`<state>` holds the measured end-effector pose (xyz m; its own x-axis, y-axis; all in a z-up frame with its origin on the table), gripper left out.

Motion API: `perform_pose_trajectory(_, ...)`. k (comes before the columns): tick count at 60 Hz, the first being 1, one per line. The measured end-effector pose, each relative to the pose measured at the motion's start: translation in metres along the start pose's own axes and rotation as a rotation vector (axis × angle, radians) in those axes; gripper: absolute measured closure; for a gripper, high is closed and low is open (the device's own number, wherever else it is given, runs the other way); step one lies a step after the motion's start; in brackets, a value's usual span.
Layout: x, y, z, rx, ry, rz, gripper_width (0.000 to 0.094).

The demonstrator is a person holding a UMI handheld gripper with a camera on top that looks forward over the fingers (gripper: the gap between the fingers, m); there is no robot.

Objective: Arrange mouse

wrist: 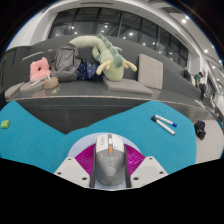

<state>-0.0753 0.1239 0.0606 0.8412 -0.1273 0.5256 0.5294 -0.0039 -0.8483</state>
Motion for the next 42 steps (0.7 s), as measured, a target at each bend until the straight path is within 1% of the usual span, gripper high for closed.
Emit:
perform_pose_trajectory(3,-0.005,0.010,0.000,0.002,0.005,-0.014,0.0535)
perform_pose_trajectory(6,-0.009,0.017,-0.003,0.005,-0.026,-0.024,0.0525)
perform_pose_trajectory(7,-0.011,0.021,-0.005,0.001,-0.043,-0.031,0.0501)
perform_pose_trajectory(9,-0.013,0.021,-0.004,-0.009,-0.056,-0.017,0.0469)
perform_pose_trajectory(10,-0.011,0.021,-0.004,-0.014,-0.059,-0.013,0.0409)
perform_pose_trajectory(14,-0.007,0.019,-0.001,-0.012,-0.027,-0.011,0.0056)
perform_pose_trajectory(16,-0.005,0.016,0.001,0.006,-0.013,0.000,0.0085)
perform_pose_trajectory(21,0.012,0.007,-0.002,0.024,-0.016,0.035,0.0086)
perform_pose_trajectory(26,0.056,0.000,-0.011,-0.007,-0.015,0.084,0.0079)
perform_pose_trajectory(28,0.078,0.001,-0.016,-0.017,-0.016,0.089,0.0079)
perform_pose_trajectory(35,0.157,0.018,-0.033,-0.004,-0.013,0.105,0.0082)
perform_pose_trajectory(39,0.196,0.035,-0.043,0.028,-0.005,0.124,0.0082)
perform_pose_trajectory(42,0.222,0.050,-0.053,0.026,-0.018,0.126,0.0086)
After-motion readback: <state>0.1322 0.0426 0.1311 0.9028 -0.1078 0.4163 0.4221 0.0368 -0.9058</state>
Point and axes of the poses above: the point between the fingertips, and its own axes, seen from behind it with the camera up: z to the right, y down, x backward, against the way the camera looks, the point moved 10 cm from there along x, backward, against the way the camera looks, and after that the axes turned 6 degrees about -y, right-handed, at the moved point
